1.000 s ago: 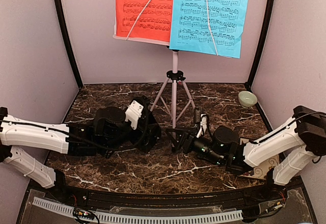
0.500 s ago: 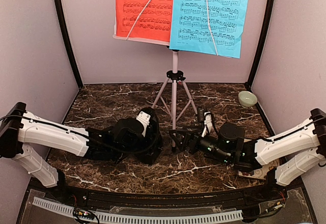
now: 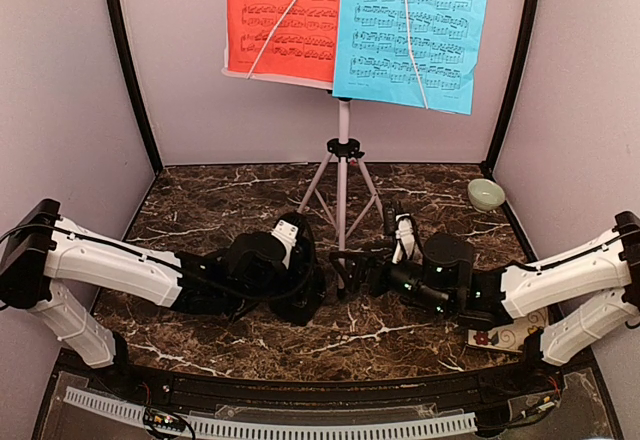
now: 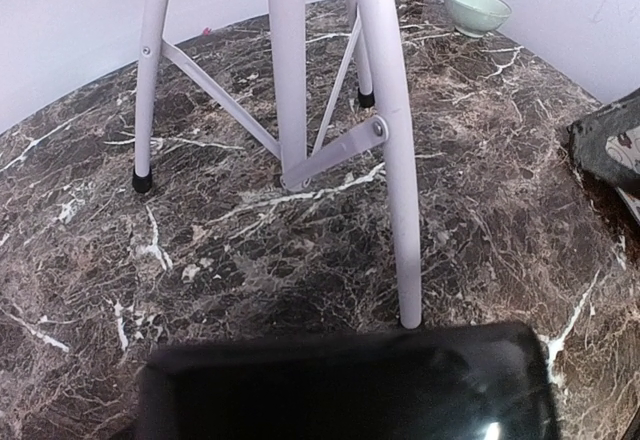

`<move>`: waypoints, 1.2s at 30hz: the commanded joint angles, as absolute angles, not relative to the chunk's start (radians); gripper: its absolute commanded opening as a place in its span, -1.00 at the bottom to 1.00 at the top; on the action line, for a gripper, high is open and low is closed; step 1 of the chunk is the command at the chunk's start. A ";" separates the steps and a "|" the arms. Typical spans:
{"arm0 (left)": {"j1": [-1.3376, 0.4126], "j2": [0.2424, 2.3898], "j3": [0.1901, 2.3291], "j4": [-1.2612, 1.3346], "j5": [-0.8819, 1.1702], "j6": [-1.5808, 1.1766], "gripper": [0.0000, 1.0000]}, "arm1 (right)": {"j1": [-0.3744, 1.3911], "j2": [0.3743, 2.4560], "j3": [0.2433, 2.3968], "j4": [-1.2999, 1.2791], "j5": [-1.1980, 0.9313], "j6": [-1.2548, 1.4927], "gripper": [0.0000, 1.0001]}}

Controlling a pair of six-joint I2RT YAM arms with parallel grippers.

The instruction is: Set up the instrument practice props

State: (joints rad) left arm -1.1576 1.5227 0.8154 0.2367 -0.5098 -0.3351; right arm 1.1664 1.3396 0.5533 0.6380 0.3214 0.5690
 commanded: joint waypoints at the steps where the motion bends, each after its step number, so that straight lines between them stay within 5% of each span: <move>1: -1.154 1.510 0.850 0.283 -0.481 -0.355 0.07 | 1.146 1.296 0.574 0.627 0.353 0.566 1.00; 11: -1.148 1.415 0.825 0.214 -0.432 -0.326 0.97 | 1.098 1.272 0.671 0.477 0.376 0.602 1.00; 22: -1.147 1.170 0.594 0.302 -0.364 -0.367 0.88 | 1.046 1.369 0.884 0.260 0.078 0.508 1.00; 36: -1.147 1.234 0.584 0.424 -0.358 -0.309 0.56 | 1.024 1.561 1.027 0.222 -0.142 0.611 0.92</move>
